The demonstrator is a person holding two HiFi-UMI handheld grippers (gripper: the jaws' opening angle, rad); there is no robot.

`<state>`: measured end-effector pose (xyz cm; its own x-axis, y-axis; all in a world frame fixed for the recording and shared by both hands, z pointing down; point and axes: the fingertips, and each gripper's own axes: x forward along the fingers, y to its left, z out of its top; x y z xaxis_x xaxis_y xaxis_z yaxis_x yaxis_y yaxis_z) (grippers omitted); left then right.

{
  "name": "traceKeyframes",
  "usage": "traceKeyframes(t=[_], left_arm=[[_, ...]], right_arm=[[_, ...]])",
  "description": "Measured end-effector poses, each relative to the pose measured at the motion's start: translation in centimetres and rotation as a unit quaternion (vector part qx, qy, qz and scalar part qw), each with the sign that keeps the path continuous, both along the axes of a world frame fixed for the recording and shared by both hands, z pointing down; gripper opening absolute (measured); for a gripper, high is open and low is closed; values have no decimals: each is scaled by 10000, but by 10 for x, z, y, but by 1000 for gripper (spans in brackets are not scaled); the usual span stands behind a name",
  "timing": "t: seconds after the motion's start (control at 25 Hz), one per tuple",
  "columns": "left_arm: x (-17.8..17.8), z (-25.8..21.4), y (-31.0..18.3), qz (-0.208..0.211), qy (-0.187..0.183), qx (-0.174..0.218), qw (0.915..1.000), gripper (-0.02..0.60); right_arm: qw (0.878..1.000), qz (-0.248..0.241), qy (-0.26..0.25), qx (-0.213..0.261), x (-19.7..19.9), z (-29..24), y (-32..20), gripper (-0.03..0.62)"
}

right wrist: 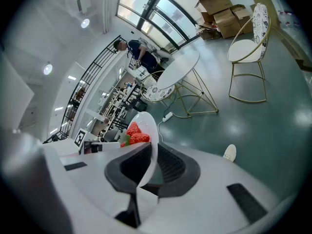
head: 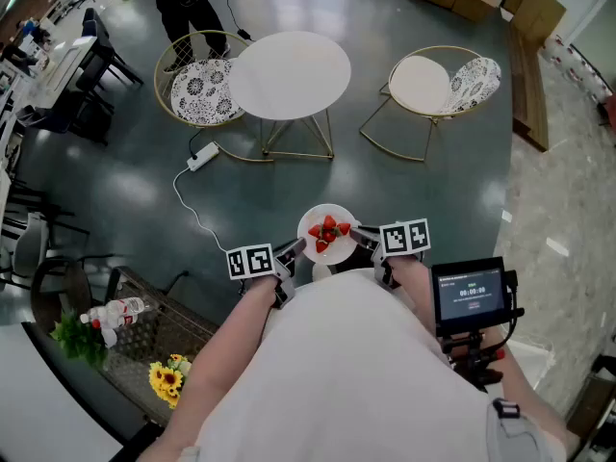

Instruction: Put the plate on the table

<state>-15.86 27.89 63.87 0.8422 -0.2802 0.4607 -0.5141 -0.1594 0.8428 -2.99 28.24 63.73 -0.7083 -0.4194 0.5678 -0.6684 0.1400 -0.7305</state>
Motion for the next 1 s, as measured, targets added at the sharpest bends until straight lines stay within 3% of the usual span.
traceKeyframes(t=[1.0], left_arm=[[-6, -3, -3, -47, -210, 264, 9994, 18]], right_arm=[[9997, 108, -194, -106, -5, -3, -3, 37]])
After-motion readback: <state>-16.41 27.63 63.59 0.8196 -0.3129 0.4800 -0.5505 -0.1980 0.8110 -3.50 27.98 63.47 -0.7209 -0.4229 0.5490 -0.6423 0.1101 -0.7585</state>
